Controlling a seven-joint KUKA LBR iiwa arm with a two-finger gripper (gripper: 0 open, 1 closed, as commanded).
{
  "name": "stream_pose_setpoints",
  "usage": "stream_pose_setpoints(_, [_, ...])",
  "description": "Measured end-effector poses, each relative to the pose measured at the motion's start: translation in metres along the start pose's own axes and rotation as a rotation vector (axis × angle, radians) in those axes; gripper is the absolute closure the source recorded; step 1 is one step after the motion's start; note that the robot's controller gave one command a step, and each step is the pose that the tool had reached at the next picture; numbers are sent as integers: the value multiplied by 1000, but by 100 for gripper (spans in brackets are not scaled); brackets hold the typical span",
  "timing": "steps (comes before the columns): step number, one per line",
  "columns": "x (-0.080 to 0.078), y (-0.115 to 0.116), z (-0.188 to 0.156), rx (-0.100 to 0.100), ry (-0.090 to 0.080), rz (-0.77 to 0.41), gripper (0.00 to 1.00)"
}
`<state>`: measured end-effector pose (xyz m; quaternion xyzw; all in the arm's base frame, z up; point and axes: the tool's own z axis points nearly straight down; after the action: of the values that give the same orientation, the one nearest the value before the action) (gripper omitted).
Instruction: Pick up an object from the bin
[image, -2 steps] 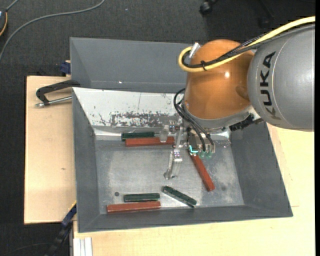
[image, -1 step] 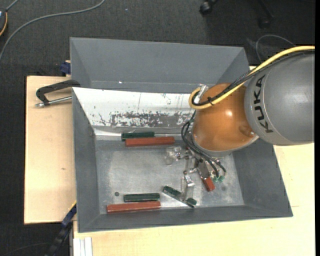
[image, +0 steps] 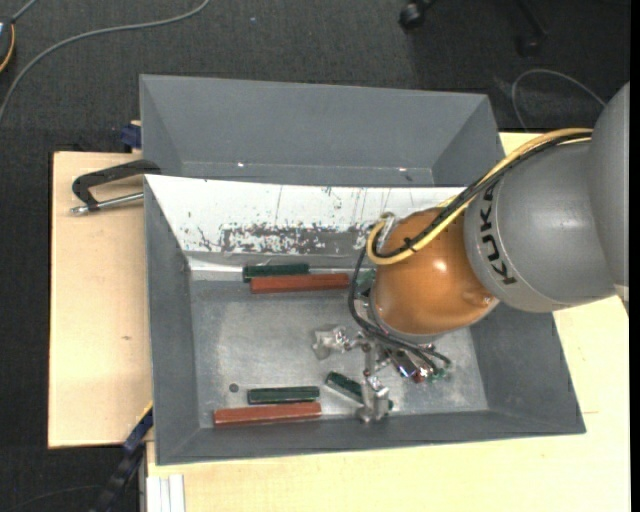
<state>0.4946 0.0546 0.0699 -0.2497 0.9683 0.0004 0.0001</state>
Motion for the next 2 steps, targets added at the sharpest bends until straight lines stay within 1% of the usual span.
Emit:
stream_pose_setpoints(1, [0,0,-1,0,0,1,100])
stream_pose_setpoints(2, [-12,-17,-96,6,-14,2,100])
